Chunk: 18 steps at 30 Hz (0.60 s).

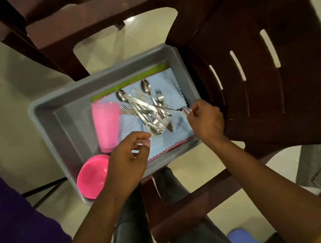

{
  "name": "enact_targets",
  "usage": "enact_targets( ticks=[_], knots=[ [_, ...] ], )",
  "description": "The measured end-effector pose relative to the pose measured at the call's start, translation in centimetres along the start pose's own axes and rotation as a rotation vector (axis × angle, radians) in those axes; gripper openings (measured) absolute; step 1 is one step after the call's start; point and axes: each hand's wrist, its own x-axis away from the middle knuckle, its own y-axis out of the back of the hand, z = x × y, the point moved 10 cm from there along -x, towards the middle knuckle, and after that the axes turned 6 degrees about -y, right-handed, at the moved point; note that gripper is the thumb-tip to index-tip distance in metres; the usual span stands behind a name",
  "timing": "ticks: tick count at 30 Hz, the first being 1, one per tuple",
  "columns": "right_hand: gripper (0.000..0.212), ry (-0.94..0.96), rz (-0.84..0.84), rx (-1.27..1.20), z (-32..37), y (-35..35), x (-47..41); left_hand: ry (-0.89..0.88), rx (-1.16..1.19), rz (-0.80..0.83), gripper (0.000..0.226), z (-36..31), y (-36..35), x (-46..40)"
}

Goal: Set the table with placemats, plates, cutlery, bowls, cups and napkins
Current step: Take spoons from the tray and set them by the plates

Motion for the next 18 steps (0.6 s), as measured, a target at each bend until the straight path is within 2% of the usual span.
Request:
enact_targets(
  ticks=[2,4,7,9,11,13,15,18],
  knots=[
    [0.008,0.23,-0.111,0.121,2.1,3.2,1.1,-0.067,-0.071,-0.002,0.03,-0.9,-0.4,-0.6],
    [0.009,0.469,-0.172,0.106,4.7,5.2,2.9,-0.116,-0.14,0.009,0.042,-1.4,-0.9,-1.2],
    [0.015,0.679,-0.037,0.02,7.8,4.1,5.4,-0.095,-0.121,0.068,0.051,-1.5,-2.4,-2.0],
    [0.014,0.729,0.136,-0.095,9.5,2.1,6.4,-0.05,-0.04,0.107,0.037,-1.2,-3.6,-2.2],
    [0.016,0.713,0.268,-0.201,10.7,0.3,6.8,0.071,0.132,0.087,0.02,0.2,-4.0,-2.4],
    [0.02,0.644,0.312,-0.288,11.3,-1.1,6.0,0.227,0.261,-0.002,0.02,2.6,-3.3,-2.3],
    [0.02,0.529,0.27,-0.309,10.9,-2.9,3.8,0.324,0.309,-0.09,0.021,4.9,-2.1,-1.9],
    [0.013,0.315,0.168,-0.158,9.6,-5.8,-0.5,0.419,0.408,-0.176,0.019,6.8,-1.0,-1.1]
  ],
)
